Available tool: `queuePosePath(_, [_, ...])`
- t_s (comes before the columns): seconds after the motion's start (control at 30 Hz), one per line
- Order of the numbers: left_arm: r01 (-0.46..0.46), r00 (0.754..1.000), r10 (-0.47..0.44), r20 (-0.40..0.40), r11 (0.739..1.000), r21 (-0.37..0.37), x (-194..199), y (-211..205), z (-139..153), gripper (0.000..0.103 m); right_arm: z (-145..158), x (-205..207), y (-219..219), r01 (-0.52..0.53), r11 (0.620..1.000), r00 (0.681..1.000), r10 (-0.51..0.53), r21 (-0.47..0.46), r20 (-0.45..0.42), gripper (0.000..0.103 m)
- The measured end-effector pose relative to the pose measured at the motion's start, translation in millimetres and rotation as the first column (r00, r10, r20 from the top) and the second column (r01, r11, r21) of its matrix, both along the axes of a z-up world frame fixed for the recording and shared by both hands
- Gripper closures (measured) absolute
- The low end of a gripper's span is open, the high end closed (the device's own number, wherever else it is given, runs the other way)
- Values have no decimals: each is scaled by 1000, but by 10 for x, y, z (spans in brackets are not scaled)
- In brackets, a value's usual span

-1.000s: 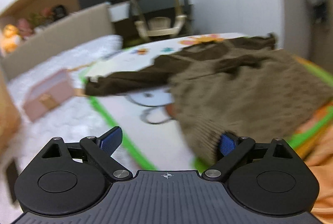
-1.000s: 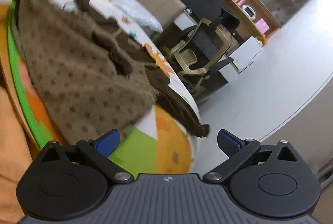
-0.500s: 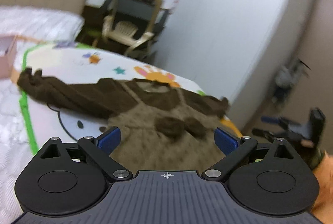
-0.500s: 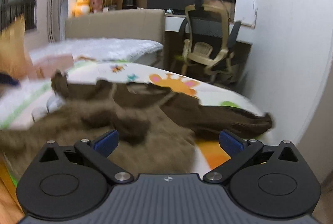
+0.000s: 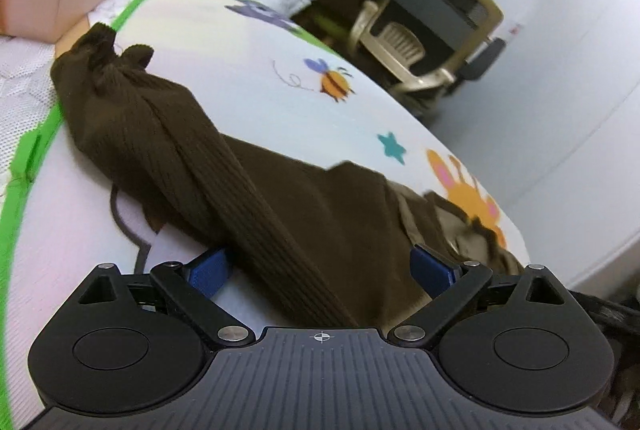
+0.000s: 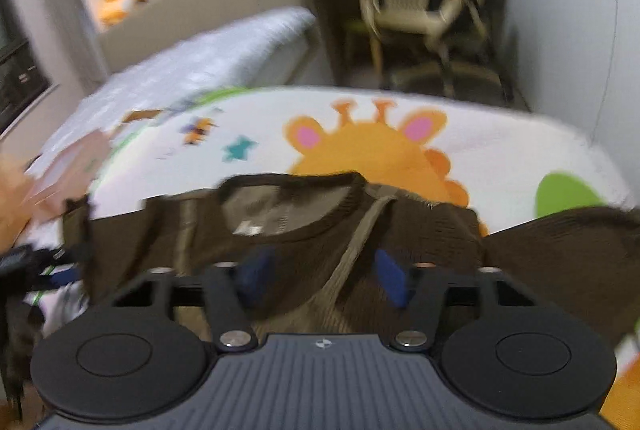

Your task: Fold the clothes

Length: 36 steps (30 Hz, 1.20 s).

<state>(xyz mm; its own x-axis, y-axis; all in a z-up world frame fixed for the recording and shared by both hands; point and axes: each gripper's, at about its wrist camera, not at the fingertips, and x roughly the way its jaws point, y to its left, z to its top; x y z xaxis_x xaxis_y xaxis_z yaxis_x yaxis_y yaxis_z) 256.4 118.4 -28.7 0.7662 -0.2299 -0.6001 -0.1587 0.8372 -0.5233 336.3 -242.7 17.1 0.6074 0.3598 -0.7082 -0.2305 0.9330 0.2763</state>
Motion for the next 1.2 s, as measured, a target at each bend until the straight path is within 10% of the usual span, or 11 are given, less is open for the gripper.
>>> queuePosePath(0.13, [5,1000,-5,-3,996,93,216,-15,-14,69,-210,315,226,-28,999,1000,27,-36,-14,72])
queuePosePath(0.3, [-102,994,94,47,973,209,401,227,-12,87,-188,620,506,-50,999,995,52,-23,90,73])
queuePosePath(0.5, [-198,980,188,59,945,259,294,551,-12,86,-327,839,611,-8,986,985,36,-167,170,75])
queuePosePath(0.63, [-168,985,154,74,946,279,100,591,70,72,-162,553,493,0,977,978,44,-212,203,52])
queuePosePath(0.73, [-33,997,12,82,965,259,-144,488,188,42,41,80,292,-30,970,961,94,-240,259,37])
queuePosePath(0.93, [214,972,-235,25,921,325,-708,94,216,33,228,-1074,-126,-100,940,934,202,-327,296,33])
queuePosePath(1.2, [299,946,-324,11,886,354,-1335,-198,184,20,103,-2643,-282,-241,856,883,388,-457,263,31])
